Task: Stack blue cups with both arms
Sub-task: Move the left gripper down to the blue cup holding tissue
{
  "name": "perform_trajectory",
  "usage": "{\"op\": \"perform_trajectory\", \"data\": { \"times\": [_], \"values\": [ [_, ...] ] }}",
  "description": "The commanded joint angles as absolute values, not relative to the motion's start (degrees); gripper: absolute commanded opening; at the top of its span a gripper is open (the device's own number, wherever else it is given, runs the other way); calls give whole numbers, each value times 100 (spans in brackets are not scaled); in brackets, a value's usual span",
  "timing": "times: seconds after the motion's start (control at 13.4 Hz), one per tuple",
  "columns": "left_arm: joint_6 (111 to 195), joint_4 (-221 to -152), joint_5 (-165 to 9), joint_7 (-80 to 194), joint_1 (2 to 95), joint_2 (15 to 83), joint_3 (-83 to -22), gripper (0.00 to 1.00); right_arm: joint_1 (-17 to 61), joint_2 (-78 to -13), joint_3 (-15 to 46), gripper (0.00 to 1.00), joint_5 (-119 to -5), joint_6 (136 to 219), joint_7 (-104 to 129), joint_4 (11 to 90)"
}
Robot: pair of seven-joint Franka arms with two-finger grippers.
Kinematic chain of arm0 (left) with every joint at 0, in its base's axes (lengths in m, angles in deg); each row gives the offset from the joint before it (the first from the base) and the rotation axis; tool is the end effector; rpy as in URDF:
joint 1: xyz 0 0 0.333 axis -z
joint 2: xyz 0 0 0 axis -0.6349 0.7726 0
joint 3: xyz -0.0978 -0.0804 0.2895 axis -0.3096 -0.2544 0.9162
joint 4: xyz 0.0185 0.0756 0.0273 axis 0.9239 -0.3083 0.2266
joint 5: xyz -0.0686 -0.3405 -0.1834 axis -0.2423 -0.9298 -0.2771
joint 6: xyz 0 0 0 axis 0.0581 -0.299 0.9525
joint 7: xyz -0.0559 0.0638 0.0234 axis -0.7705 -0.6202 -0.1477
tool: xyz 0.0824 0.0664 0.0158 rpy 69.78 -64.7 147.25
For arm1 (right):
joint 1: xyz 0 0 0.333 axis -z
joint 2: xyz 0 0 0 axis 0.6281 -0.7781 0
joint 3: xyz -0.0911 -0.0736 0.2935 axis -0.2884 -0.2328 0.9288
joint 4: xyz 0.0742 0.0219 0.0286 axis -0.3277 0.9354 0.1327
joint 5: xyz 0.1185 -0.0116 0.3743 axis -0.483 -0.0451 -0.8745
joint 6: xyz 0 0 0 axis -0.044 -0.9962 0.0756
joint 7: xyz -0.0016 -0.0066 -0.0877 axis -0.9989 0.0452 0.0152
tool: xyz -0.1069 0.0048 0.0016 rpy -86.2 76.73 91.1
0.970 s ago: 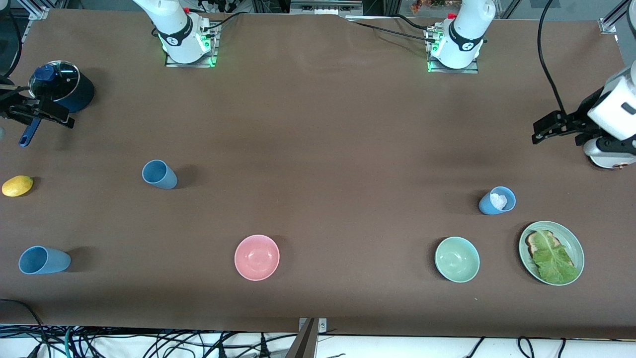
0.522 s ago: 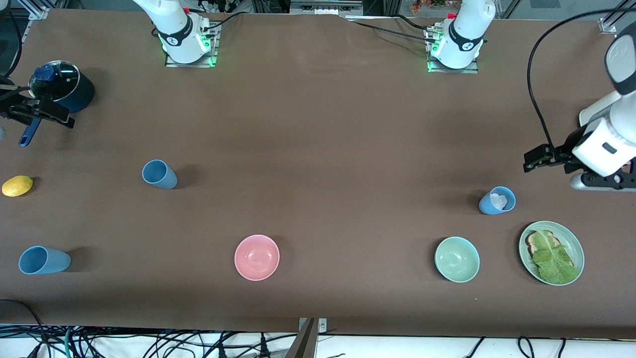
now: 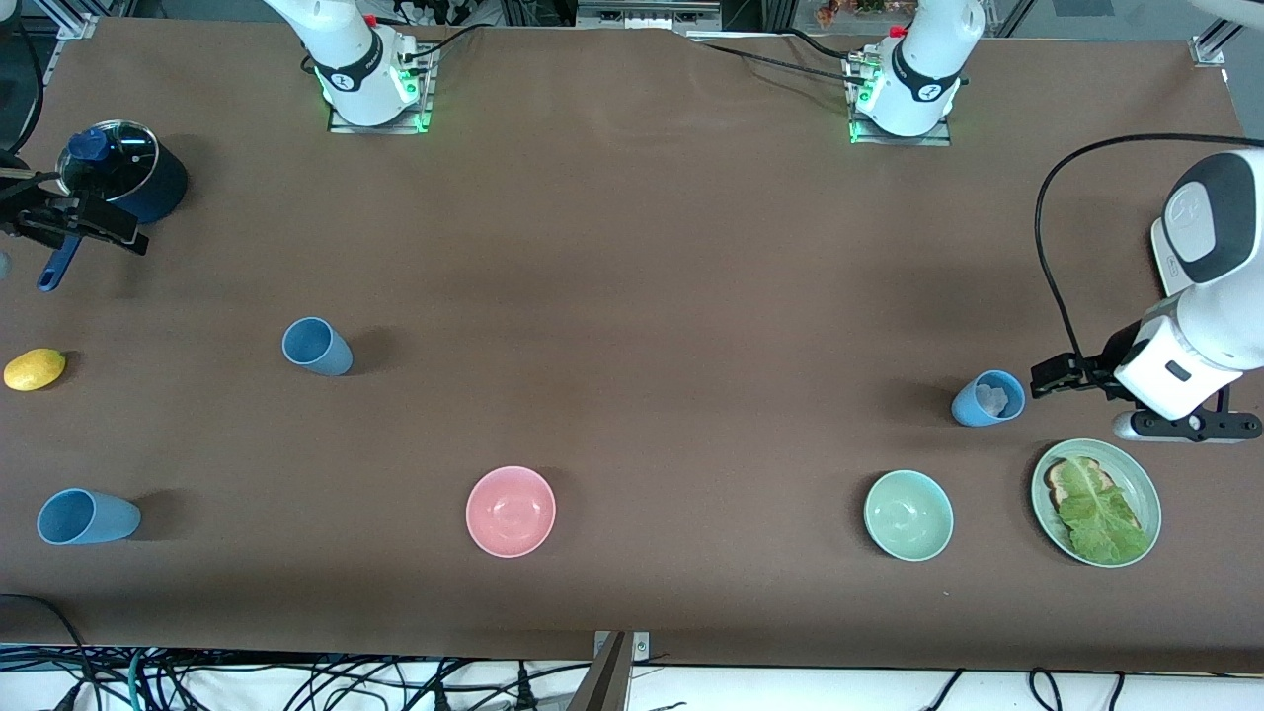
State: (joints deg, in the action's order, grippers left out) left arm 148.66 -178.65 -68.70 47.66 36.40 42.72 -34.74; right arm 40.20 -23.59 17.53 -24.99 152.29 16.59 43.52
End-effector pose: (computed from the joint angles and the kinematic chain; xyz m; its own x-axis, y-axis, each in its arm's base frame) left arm 0.6587 0.0317 0.4385 0.9998 -0.0019 0.0199 -0.0018 -1.0000 -0.0008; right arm 0.5602 -0.0459 0.5902 0.9957 -0.0655 -0.0651 -0.0657 -0.9978 -0.0016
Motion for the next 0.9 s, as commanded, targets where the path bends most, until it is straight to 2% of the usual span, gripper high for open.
{"op": "perform_trajectory", "data": {
  "times": [0.0, 0.82],
  "values": [
    [15387, -18292, -6748, 4650, 3616, 4225, -3488, 100, 4084, -2352, 1826, 100, -2459, 15189, 1652, 4315],
    [17390, -19883, -6748, 3904, 3607, 4164, -3171, 100, 4084, -2352, 1817, 100, -2459, 15180, 1652, 4315]
  ]
}}
